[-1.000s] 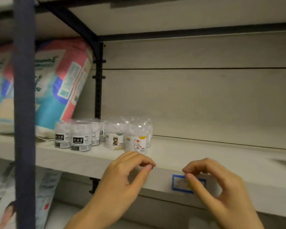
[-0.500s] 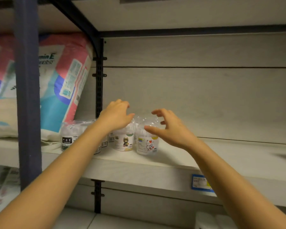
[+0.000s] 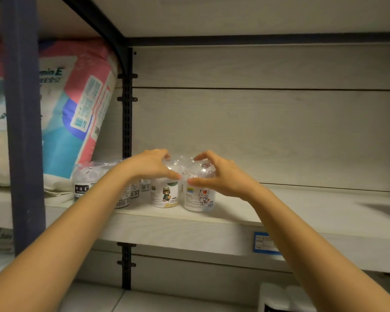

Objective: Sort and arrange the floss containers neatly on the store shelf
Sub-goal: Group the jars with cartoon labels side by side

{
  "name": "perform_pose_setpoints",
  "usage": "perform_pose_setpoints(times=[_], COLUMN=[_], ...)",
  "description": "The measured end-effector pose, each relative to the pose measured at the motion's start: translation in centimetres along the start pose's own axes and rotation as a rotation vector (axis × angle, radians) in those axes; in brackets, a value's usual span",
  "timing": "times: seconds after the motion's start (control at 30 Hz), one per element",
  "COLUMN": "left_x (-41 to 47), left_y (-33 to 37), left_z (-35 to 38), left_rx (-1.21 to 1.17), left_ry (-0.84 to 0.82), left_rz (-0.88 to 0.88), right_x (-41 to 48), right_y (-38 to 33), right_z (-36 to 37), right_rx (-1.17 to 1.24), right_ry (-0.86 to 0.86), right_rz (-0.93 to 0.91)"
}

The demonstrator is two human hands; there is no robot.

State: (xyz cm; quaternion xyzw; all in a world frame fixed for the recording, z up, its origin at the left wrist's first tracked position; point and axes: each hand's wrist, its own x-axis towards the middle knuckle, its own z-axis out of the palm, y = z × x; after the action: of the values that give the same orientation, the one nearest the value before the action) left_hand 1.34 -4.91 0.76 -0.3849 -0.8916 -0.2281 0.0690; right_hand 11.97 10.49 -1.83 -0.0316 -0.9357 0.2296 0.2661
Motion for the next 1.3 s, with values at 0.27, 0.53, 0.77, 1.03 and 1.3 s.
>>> perform_pose_setpoints(times=[0.27,0.53,0.77,1.03,1.3], left_x=[-2.2,-3.3,-4.0,-4.9,-3.5], left_y=[1.2,3.5,4.8,9.1,17.7], left_z=[-1.3,-2.3,-1.4,1.5,5.8], left_rx=[-0.27,-0.418,-0.476,-0.454,-0.407], left_ry=[0.024,0.018,0.124,0.319,0.319], left_rz=[0.063,0.136,0.164,0.32,0.392], right_x=[-2.4,-4.2,-6.1,-12.6,-16.9], right_y=[0.7,1.0,0.5,3.1,9.6], right_z=[-3.5,-6.8,-7.5,-12.7,-19.9], right_rx=[0.321,0.405,0.26,0.109,-0.026], right_ry=[-0.025,-0.076,0.123,0.328,0.285], right_rz=[0.037,0.031,-0.079,-0.088,0.103])
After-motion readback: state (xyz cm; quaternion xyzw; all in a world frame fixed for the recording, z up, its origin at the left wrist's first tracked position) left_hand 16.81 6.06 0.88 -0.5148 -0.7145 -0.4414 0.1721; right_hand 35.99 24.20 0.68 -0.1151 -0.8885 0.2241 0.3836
